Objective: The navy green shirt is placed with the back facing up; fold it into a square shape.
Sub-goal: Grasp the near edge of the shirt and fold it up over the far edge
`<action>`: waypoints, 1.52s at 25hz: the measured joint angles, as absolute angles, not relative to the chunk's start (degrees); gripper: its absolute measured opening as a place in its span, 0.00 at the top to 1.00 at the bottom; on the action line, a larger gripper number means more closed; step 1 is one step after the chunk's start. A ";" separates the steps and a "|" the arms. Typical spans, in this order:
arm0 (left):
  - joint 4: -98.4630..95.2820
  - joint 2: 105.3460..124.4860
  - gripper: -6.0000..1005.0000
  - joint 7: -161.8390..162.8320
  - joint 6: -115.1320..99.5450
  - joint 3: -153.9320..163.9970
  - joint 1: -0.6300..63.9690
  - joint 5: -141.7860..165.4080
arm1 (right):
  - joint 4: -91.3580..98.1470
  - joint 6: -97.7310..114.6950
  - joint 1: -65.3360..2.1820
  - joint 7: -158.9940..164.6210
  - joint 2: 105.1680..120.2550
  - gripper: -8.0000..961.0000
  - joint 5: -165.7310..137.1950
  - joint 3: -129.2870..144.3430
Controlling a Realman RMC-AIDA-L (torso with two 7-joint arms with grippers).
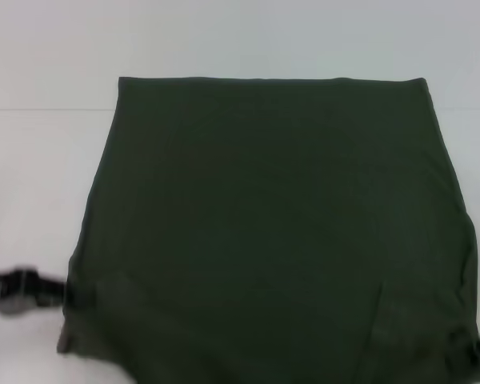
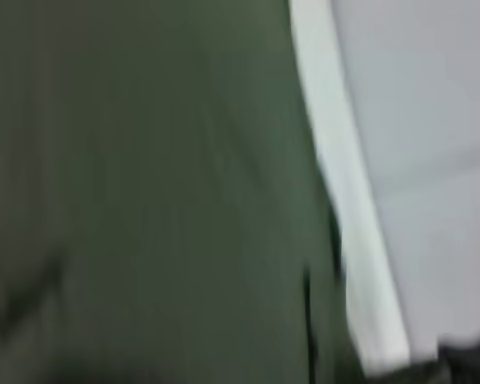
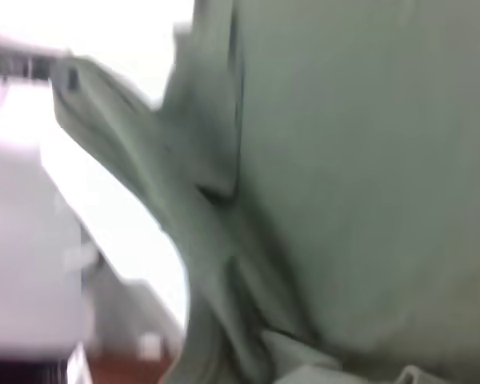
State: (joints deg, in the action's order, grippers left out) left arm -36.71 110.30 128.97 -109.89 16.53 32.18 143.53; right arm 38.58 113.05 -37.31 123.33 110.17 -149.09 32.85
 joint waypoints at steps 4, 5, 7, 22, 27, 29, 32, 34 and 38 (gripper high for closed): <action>-36.30 110.42 0.95 128.97 -104.57 12.97 32.17 138.78 | 38.40 109.27 -37.27 123.41 108.28 0.93 -146.60 23.59; -35.89 110.44 0.95 128.97 -102.93 12.45 32.16 137.50 | 38.19 108.19 -37.17 123.42 108.00 0.93 -145.50 22.40; -34.90 110.58 0.95 128.97 -99.92 11.99 32.14 135.11 | 37.96 105.31 -36.60 123.43 107.70 0.93 -142.30 20.77; -30.77 114.53 0.95 124.29 -84.89 11.81 31.49 122.72 | 31.06 83.05 -32.34 117.58 111.50 0.93 -125.09 18.28; -30.65 116.35 0.96 120.23 -80.28 12.06 33.06 122.42 | 30.90 76.75 -32.47 115.39 113.64 0.93 -123.85 18.12; -30.53 116.85 0.96 118.51 -78.52 12.09 33.81 122.14 | 30.71 75.09 -32.51 114.90 113.97 0.93 -123.13 18.28; -30.33 117.51 0.96 116.06 -76.09 12.15 35.15 121.89 | 30.58 72.82 -32.65 114.44 114.43 0.93 -122.72 18.18; -30.29 117.82 0.96 114.86 -74.87 12.14 36.03 121.83 | 30.56 71.39 -32.67 113.80 114.81 0.93 -121.78 18.07; -29.90 118.60 0.96 112.18 -72.05 12.12 37.45 121.80 | 30.37 69.19 -32.46 112.16 115.50 0.93 -119.57 18.12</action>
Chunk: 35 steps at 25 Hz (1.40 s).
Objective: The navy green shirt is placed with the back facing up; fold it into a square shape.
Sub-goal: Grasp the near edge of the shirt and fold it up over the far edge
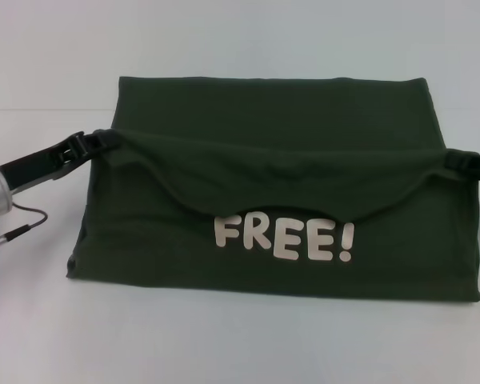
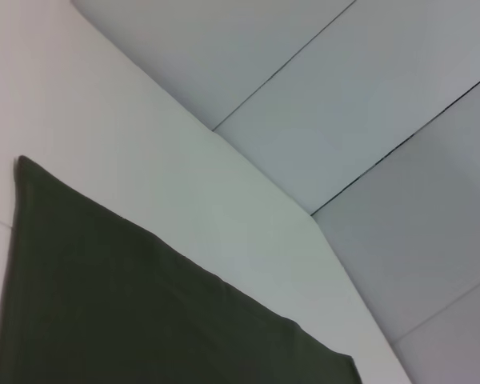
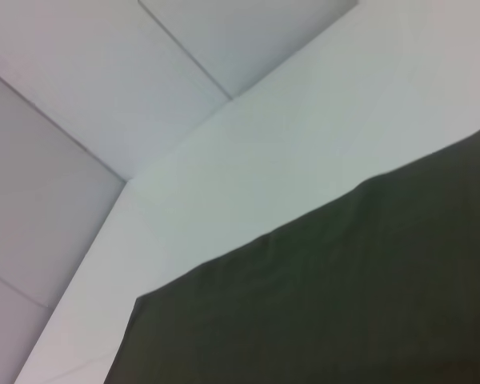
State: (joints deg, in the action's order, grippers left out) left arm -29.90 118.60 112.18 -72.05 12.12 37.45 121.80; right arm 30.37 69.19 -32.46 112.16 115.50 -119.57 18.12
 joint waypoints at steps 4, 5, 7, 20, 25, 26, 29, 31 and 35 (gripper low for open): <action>-29.88 119.84 0.96 110.41 -67.70 12.12 38.21 121.80 | 29.28 67.04 -32.38 110.62 116.04 0.93 -118.00 18.35; -29.88 120.28 0.96 109.69 -66.01 12.12 38.31 121.80 | 28.99 66.60 -32.53 110.46 116.09 0.93 -118.01 18.41; -29.87 120.47 0.96 109.37 -65.41 12.13 38.34 121.80 | 28.45 65.62 -32.94 109.89 116.24 0.93 -118.02 18.66; -29.62 122.32 0.95 106.21 -58.80 12.12 38.81 119.39 | 28.03 60.32 -34.07 108.98 117.34 0.93 -117.82 21.70; -29.28 123.17 0.95 104.16 -57.65 12.12 38.97 118.35 | 28.03 57.21 -34.31 108.98 118.36 0.93 -117.78 22.41; -29.24 123.45 0.95 103.80 -57.20 12.14 38.98 118.23 | 28.03 56.47 -34.36 108.98 118.53 0.92 -117.77 22.41; -28.70 123.88 0.96 103.33 -55.07 12.13 39.23 118.10 | 27.87 55.18 -34.42 108.98 118.75 0.88 -117.77 22.64; -27.56 123.90 0.95 103.10 -53.46 12.13 39.57 118.09 | 27.71 54.63 -34.40 108.98 118.74 0.86 -117.75 22.75; -26.58 123.94 0.91 102.60 -52.56 12.14 39.61 118.05 | 27.63 54.89 -34.02 108.98 118.59 0.81 -117.74 22.77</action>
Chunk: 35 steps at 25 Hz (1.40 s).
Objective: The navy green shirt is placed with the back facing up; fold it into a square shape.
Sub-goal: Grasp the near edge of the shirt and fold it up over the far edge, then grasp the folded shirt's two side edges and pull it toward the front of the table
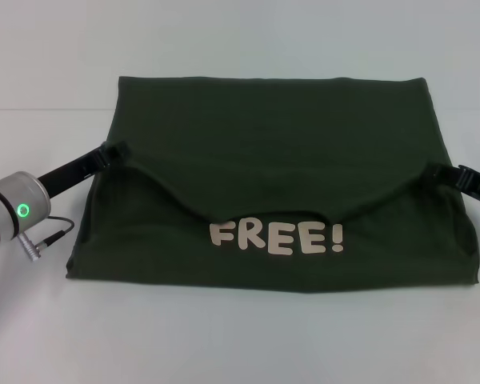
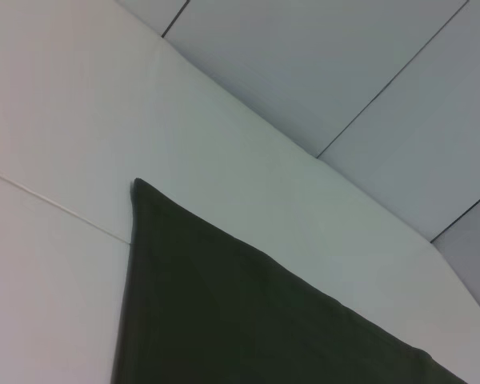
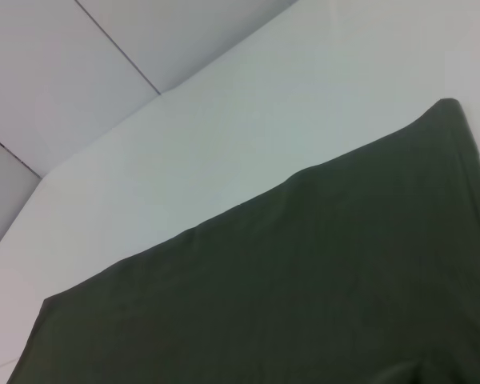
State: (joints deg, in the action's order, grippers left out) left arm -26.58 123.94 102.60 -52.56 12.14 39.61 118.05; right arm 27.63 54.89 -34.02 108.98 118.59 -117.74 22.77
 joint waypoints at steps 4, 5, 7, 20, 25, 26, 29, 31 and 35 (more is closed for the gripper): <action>-26.60 123.78 0.69 102.49 -54.82 12.51 38.87 117.99 | 27.74 56.38 -33.13 108.98 118.27 0.73 -117.75 22.65; -26.69 123.74 0.66 102.52 -55.82 12.53 38.63 117.96 | 27.86 57.13 -32.88 108.98 118.16 0.69 -117.74 22.54; -26.96 123.47 0.59 102.68 -58.97 12.55 37.68 117.33 | 28.04 59.25 -32.15 108.52 117.76 0.60 -117.60 22.32; -29.12 113.94 0.29 108.83 -91.00 20.92 29.51 116.59 | 28.92 90.66 -25.61 81.71 116.18 0.04 -115.15 24.19; -29.47 111.89 0.15 116.59 -91.00 23.81 28.21 118.60 | 28.79 94.90 -23.36 69.88 118.01 0.01 -115.26 29.06; -29.64 111.75 0.15 117.54 -90.83 23.93 28.19 119.27 | 28.79 94.86 -23.00 67.98 118.56 0.01 -115.30 30.30; -31.25 111.73 0.15 122.55 -88.81 24.02 28.63 124.52 | 28.25 94.28 -22.19 63.13 119.40 0.01 -115.32 33.48; -31.59 111.89 0.15 124.54 -86.50 24.04 28.93 127.23 | 27.09 93.83 -21.99 60.59 119.49 0.01 -115.32 34.97; -31.21 111.96 0.15 127.10 -81.26 24.48 29.25 130.36 | 25.51 93.01 -21.63 57.07 119.52 0.01 -115.32 36.73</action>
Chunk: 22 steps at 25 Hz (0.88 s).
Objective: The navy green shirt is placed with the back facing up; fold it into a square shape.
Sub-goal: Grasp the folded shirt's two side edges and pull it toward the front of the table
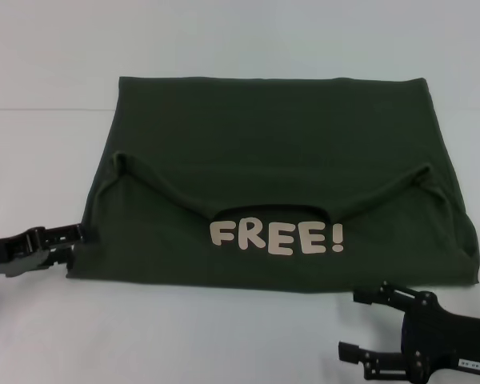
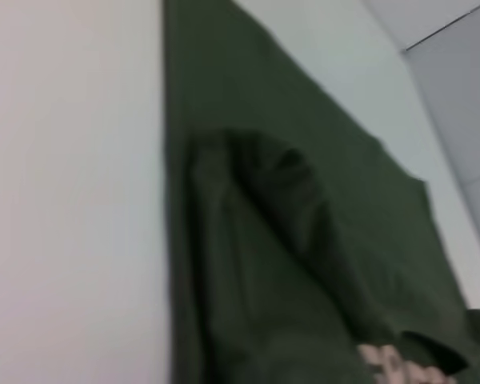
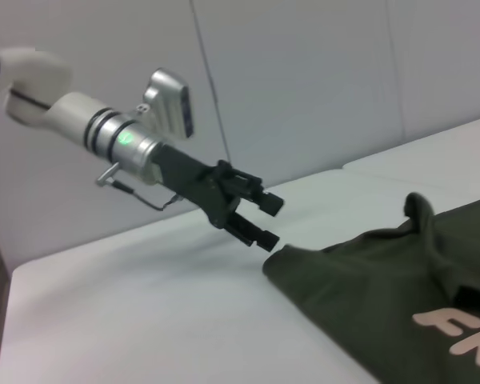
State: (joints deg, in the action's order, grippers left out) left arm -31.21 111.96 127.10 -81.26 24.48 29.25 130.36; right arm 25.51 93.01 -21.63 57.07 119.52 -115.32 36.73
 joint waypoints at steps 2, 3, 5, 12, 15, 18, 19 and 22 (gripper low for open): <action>-31.15 111.96 0.15 127.67 -79.86 24.96 29.35 131.43 | 25.28 92.76 -21.43 56.08 119.53 0.01 -115.32 37.48; -31.16 111.98 0.15 127.86 -79.09 25.29 29.39 131.87 | 25.22 92.73 -21.38 55.86 119.53 0.01 -115.31 37.68; -31.26 112.05 0.15 127.70 -77.97 25.57 29.40 132.09 | 25.18 92.69 -21.32 55.71 119.53 0.01 -115.31 37.79; -31.35 112.80 0.15 125.70 -76.16 25.40 29.89 131.61 | 25.00 92.33 -21.27 55.75 119.53 0.01 -115.31 37.84; -31.03 113.17 0.15 125.58 -75.88 25.67 30.51 132.02 | 24.75 92.13 -21.31 56.04 119.53 0.01 -115.31 37.87; -31.02 113.39 0.15 125.43 -75.75 26.01 30.72 132.11 | 24.54 91.94 -21.38 56.05 119.53 0.01 -115.31 37.88; -31.02 113.39 0.15 125.44 -75.65 26.33 30.77 132.12 | 24.52 91.92 -21.42 56.05 119.53 0.01 -115.31 37.88; -31.00 113.44 0.15 125.74 -75.35 27.12 30.82 132.14 | 24.52 91.87 -21.53 56.05 119.53 0.02 -115.31 37.88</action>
